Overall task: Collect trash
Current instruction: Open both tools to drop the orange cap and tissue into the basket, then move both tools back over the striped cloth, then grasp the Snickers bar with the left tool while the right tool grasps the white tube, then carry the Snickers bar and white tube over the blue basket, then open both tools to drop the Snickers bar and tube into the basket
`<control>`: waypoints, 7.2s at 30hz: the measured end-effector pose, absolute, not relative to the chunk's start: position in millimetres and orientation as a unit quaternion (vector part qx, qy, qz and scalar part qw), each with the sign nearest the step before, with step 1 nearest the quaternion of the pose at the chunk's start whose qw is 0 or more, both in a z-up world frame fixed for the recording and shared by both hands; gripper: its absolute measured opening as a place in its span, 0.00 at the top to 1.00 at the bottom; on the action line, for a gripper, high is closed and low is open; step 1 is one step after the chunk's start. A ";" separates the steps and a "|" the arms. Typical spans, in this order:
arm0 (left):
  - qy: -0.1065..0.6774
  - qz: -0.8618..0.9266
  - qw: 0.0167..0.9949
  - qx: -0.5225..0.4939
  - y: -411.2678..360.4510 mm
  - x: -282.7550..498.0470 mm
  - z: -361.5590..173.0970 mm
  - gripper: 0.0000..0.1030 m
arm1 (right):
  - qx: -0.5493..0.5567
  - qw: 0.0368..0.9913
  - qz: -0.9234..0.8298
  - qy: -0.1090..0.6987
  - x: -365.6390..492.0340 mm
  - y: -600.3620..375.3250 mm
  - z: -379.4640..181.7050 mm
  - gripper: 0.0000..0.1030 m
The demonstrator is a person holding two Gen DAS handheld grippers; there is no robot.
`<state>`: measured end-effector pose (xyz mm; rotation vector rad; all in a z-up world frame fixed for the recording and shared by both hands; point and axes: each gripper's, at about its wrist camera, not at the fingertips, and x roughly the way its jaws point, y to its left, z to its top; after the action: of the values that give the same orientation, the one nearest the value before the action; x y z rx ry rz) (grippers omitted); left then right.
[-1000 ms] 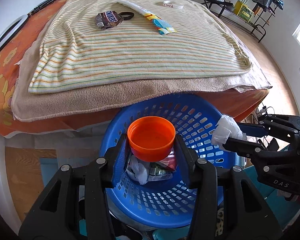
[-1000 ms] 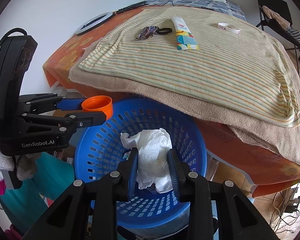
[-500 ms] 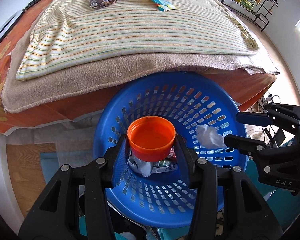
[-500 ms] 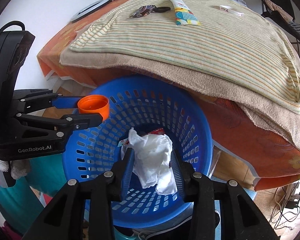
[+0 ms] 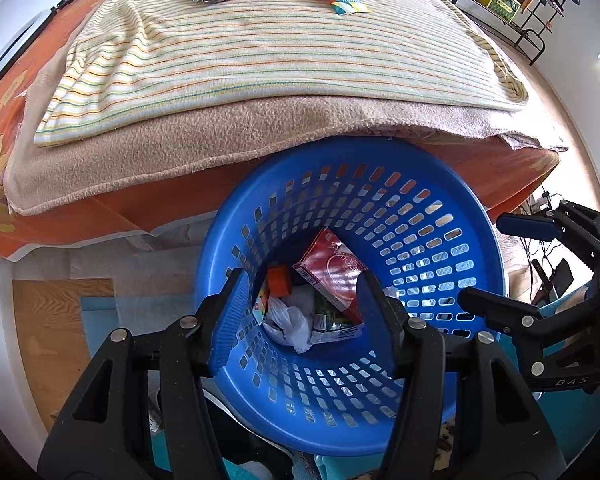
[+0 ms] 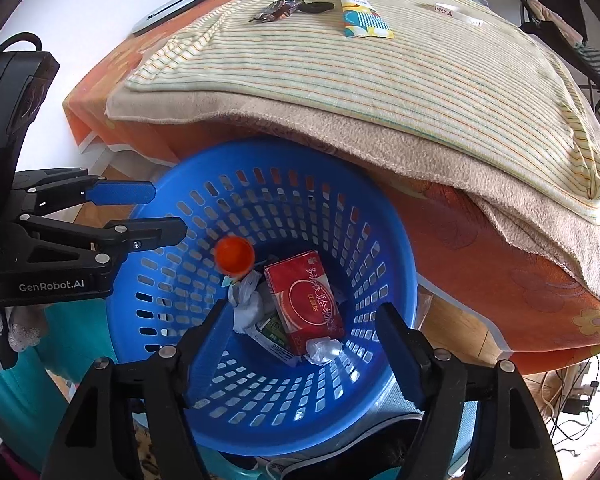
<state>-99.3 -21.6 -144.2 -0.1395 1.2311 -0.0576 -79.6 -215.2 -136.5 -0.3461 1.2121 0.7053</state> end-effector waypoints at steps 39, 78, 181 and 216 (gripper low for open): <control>0.537 -0.020 0.837 -0.100 -8.1 -85.3 -100.1 0.39 | -0.144 0.764 0.313 0.545 -67.3 -217.1 -116.3 0.19; 0.512 0.010 0.842 -0.169 81.0 72.0 -72.4 0.30 | -0.003 0.790 0.335 0.514 113.1 -175.9 -56.1 0.13; 0.433 -0.020 0.897 -0.092 2.4 -86.0 -20.0 0.97 | -0.085 0.793 0.363 0.482 -59.5 -224.3 -35.1 0.80; 0.521 -0.031 0.848 -0.091 -20.5 -120.4 -107.6 0.97 | -0.104 0.739 0.336 0.574 -110.2 -242.7 -115.3 0.76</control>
<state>-120.4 -20.5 -107.6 -0.1920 1.0982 -0.0644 -110.2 -242.7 -115.3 -0.2284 1.2604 0.7382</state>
